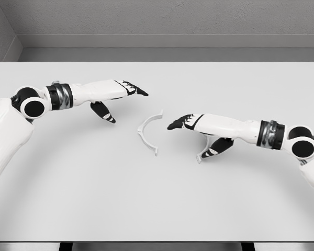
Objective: Assemble PVC drainage pipe clamps
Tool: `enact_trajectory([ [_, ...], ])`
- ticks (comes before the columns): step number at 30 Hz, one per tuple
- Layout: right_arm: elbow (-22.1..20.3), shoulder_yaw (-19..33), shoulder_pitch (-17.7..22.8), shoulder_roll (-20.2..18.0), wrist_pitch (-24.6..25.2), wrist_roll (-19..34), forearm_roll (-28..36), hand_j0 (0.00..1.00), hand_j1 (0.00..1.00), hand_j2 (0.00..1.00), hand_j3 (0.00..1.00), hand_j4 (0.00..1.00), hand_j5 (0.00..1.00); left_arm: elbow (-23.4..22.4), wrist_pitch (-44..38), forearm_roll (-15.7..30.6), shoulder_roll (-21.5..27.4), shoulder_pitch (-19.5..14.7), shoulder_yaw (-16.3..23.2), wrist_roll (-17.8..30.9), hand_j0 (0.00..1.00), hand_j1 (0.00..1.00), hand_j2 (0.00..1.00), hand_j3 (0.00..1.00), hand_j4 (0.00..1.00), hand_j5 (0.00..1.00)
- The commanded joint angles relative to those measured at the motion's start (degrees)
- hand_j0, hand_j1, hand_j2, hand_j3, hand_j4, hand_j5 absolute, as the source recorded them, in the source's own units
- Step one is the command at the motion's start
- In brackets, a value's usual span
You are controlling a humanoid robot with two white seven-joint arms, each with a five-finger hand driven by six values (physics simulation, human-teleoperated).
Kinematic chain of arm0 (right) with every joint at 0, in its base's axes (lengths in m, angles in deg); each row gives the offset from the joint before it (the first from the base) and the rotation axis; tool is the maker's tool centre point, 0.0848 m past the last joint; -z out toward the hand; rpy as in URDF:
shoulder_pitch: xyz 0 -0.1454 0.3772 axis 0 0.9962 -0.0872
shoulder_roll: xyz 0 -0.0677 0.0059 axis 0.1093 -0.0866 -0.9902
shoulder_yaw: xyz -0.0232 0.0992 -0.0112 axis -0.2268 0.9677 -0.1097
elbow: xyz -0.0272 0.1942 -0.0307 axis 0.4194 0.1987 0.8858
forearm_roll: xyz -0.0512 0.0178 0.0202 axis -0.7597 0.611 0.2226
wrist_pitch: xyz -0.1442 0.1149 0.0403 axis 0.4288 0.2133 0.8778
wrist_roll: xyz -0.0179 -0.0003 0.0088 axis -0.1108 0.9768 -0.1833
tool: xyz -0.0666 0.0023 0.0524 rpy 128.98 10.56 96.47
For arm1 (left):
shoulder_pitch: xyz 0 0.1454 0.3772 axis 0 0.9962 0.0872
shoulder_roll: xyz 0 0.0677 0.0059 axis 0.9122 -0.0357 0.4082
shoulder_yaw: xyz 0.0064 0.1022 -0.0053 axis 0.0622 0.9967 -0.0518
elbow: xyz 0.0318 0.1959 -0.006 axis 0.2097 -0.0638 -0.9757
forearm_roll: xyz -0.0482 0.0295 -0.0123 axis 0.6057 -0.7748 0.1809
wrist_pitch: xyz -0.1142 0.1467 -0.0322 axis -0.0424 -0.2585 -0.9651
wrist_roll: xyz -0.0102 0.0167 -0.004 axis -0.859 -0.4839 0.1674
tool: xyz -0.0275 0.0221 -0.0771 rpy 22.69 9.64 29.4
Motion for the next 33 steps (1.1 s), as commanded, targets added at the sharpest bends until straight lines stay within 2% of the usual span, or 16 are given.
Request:
enact_trajectory([
  [1, 0.40, 0.02, 0.00, 0.10, 0.15, -0.02, 0.28, 1.00, 1.00, 1.00, 1.00, 1.00, 1.00, 0.02, -0.15, 0.40, 0.02, 0.00, -0.06, -0.03, 1.00, 1.00, 1.00, 1.00, 1.00, 1.00],
  [7, 2.60, 0.02, -0.35, 0.62, 0.15, -0.02, -1.56, 1.00, 1.00, 1.00, 1.00, 1.00, 1.00, 0.02, -0.15, 0.40, 0.02, 0.09, -0.24, -0.03, 1.00, 1.00, 1.00, 1.00, 1.00, 1.00],
  [20, 3.65, -0.86, -0.62, 2.38, 0.15, -0.02, -1.83, 1.00, 1.00, 1.00, 1.00, 1.00, 1.00, 0.02, -0.15, 0.49, 0.46, 0.09, -0.24, -0.03, 1.00, 1.00, 1.00, 1.00, 1.00, 1.00],
  [33, 4.79, -3.76, -4.22, 6.95, 0.15, -0.02, -1.74, 1.00, 1.00, 1.00, 1.00, 1.00, 1.00, -0.07, -0.15, 0.49, 0.46, 0.09, -0.24, -0.03, 1.00, 1.00, 1.00, 1.00, 1.00, 1.00],
])
